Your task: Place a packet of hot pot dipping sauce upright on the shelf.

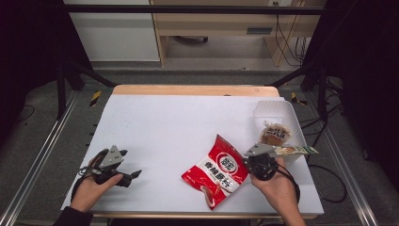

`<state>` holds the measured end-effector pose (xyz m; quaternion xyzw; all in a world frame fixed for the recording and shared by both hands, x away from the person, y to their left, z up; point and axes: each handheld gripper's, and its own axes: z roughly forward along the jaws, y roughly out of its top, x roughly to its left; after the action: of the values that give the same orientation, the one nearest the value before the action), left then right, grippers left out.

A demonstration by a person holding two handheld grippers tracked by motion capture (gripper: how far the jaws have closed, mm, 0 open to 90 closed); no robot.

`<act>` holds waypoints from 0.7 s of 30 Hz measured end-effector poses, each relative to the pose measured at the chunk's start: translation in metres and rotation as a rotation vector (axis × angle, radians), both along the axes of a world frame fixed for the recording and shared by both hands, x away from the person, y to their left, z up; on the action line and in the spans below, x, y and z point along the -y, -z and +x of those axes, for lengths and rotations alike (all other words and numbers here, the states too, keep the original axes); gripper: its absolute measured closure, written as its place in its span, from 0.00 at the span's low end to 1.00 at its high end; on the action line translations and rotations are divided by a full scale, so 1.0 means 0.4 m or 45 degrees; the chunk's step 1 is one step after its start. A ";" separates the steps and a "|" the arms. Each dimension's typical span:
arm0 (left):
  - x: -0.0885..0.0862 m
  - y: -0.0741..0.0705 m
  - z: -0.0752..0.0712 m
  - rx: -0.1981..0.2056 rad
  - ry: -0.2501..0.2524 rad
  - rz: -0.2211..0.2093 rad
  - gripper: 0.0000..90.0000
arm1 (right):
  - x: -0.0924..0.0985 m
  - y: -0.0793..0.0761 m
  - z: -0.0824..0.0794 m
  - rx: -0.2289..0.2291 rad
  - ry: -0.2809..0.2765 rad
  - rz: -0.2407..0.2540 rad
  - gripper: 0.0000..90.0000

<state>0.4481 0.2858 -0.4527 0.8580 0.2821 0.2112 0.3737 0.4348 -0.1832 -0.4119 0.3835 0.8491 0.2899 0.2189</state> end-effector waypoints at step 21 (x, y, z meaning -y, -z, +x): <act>0.009 -0.004 -0.002 -0.023 0.021 -0.009 0.09 | -0.174 -0.052 0.119 0.184 -0.196 -0.097 1.00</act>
<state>0.4474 0.2824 -0.4511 0.8608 0.2790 0.1994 0.3761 0.4824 -0.1135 -0.3913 0.2866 0.8684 0.3003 0.2712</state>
